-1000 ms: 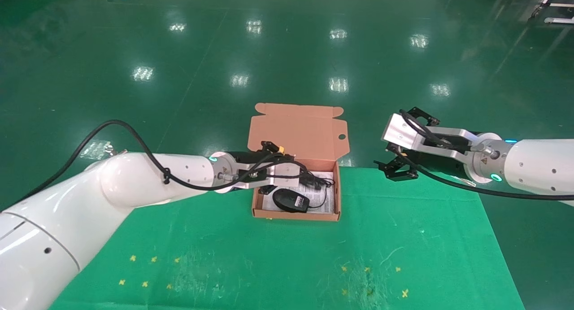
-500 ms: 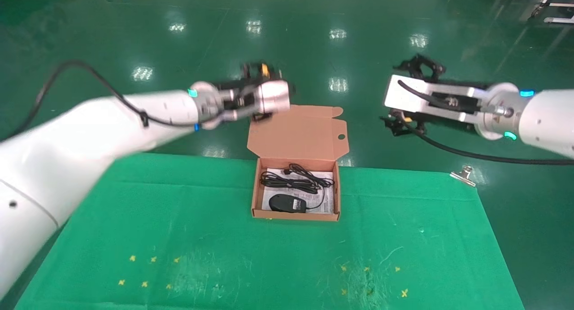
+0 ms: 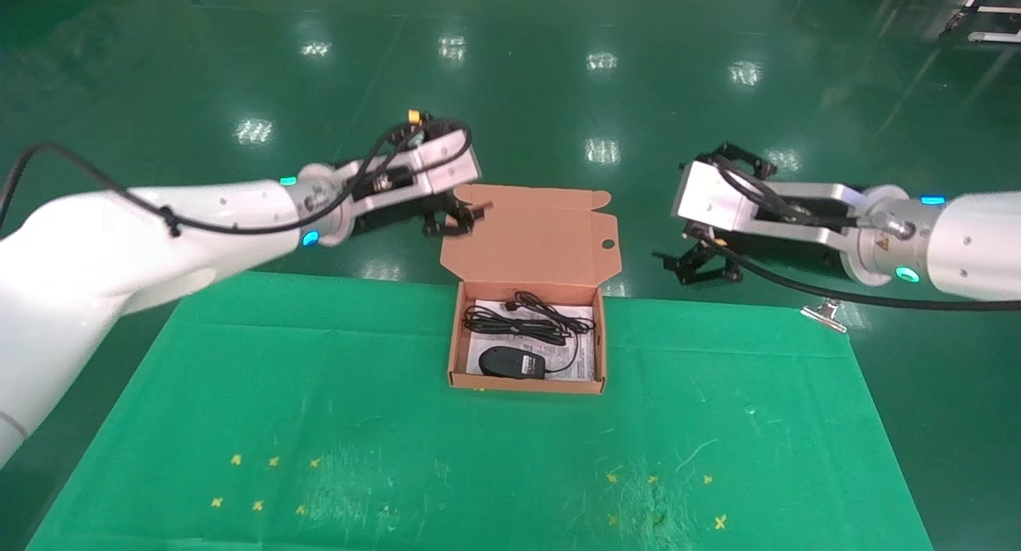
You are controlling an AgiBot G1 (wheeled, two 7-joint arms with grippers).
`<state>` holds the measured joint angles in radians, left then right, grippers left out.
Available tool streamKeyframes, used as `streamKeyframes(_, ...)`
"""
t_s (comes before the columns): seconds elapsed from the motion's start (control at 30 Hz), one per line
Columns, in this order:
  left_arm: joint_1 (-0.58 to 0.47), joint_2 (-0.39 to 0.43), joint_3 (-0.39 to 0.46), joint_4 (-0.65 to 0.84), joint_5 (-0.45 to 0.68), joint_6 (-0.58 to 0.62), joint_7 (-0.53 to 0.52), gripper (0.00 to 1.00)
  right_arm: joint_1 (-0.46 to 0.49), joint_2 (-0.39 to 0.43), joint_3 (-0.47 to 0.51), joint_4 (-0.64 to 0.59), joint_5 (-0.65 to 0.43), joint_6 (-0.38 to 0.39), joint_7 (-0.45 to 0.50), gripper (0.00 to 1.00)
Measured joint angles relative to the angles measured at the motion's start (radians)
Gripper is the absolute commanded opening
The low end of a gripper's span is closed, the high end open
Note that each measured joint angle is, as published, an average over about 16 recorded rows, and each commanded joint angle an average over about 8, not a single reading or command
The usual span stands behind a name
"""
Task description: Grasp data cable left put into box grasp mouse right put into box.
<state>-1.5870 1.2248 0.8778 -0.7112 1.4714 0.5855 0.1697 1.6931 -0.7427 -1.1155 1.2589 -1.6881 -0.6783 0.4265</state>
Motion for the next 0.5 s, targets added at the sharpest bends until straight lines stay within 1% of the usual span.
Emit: streamKeyframes(0.5, 0.127, -0.152, -0.149, -0.142, -0.184, 0.226, -0.089, 1.0, -0.15, 0.032, 0.203, 0.006, 0.232, -0.198, -0.058, 1.0)
